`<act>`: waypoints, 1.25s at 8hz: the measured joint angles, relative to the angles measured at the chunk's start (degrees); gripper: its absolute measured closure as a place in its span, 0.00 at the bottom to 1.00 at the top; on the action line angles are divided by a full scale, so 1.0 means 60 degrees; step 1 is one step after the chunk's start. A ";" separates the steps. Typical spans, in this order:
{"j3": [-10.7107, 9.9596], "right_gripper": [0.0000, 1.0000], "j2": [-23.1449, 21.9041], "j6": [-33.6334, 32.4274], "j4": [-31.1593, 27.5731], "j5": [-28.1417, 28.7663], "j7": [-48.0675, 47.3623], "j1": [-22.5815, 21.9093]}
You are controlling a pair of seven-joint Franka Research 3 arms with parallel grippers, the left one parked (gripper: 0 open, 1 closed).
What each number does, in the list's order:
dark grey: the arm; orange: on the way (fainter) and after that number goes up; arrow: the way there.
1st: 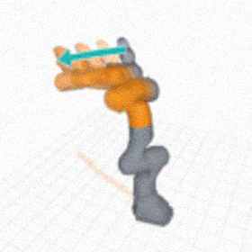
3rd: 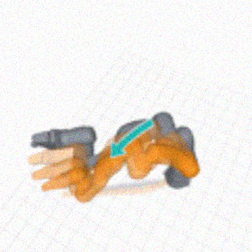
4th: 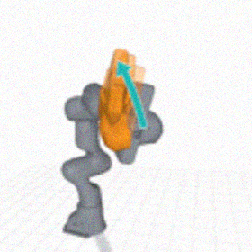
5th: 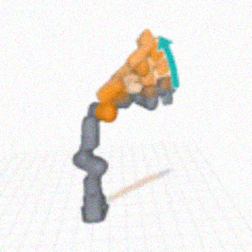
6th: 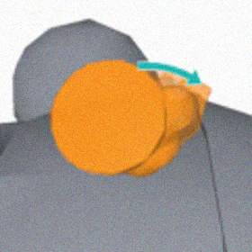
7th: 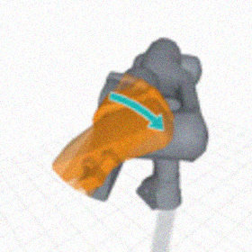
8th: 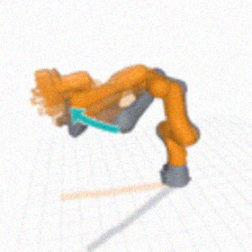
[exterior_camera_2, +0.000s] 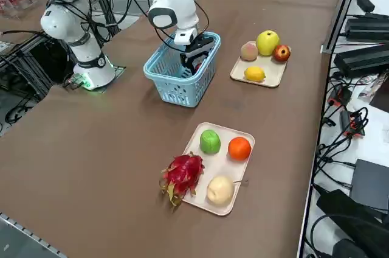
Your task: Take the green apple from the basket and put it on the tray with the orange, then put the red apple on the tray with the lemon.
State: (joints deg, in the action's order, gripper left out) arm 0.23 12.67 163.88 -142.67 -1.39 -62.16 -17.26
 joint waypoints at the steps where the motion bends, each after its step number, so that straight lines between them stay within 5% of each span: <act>1: 0.0000 0.01 0.0025 0.0013 0.0001 0.0000 -0.0005 -0.0005; 5: -0.0018 0.14 -0.0099 -0.0333 0.0034 0.0000 -0.0031 -0.0008; 10: -0.0209 0.14 -0.2178 -0.4000 0.0187 -0.0002 -0.0035 0.0117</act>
State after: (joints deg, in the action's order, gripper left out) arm -1.03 -0.40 139.89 -141.54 -1.40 -62.38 -16.56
